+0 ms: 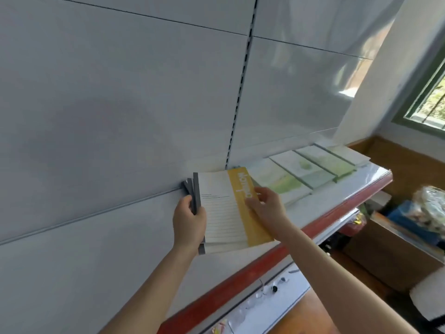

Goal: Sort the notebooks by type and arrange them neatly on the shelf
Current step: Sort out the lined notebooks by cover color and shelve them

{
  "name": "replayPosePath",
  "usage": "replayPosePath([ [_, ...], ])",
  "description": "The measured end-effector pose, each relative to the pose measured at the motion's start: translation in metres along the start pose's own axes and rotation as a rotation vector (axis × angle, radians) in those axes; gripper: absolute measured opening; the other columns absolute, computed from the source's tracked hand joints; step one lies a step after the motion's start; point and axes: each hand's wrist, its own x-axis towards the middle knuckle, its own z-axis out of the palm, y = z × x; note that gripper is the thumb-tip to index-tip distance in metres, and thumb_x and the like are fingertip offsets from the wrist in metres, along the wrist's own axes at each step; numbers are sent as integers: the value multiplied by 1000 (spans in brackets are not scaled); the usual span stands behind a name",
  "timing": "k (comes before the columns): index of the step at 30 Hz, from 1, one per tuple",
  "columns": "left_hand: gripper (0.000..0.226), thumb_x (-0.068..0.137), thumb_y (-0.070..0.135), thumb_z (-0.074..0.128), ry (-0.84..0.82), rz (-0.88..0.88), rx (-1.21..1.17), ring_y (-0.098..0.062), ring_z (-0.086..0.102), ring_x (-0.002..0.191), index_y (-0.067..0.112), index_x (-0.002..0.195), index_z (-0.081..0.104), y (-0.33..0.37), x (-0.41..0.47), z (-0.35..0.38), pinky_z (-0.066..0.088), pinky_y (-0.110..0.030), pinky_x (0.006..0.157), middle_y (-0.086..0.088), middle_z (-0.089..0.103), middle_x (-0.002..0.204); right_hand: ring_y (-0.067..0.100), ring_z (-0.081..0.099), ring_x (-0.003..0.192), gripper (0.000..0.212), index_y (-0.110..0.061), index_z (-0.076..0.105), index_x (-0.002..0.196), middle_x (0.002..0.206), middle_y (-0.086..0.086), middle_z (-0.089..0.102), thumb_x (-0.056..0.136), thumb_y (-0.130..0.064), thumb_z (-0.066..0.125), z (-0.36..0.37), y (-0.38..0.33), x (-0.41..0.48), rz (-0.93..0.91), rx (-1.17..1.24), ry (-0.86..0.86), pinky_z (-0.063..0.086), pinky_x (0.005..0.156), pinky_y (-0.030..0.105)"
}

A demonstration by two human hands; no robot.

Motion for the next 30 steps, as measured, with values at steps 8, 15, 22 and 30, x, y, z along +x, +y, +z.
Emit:
replayPosePath([
  [8, 37, 91, -2, 46, 269, -5, 183, -27, 50, 116, 2, 127, 50, -19, 29, 55, 36, -24, 93, -12, 55, 126, 16, 59, 88, 35, -13, 52, 125, 102, 1, 63, 90, -15, 55, 12, 20, 98, -150, -136, -266, 51, 78, 33],
  [15, 23, 94, 2, 39, 207, 2, 539, -33, 45, 119, -3, 109, 56, -40, 32, 71, 41, -38, 92, -17, 53, 117, 27, 53, 108, 30, -5, 53, 119, 116, 10, 60, 93, -19, 49, 17, 46, 119, -263, -518, -425, 44, 85, 33],
  [22, 47, 83, 34, 38, 129, 209, 1046, -37, 65, 98, 2, 99, 69, -25, 10, 12, 53, -49, 74, -18, 69, 101, 18, 20, 142, 50, -12, 32, 143, 152, 4, 28, 98, -32, 41, 36, -2, 129, -666, -714, -496, 18, 115, 33],
  [30, 56, 87, 43, 31, 358, 75, 1253, -32, 64, 104, 7, 113, 65, -5, -74, -130, 49, -48, 85, -14, 68, 110, 20, 21, 141, 50, -10, 33, 142, 150, 5, 31, 98, -33, 40, 150, -109, 31, -1034, -669, -616, 17, 115, 34],
])
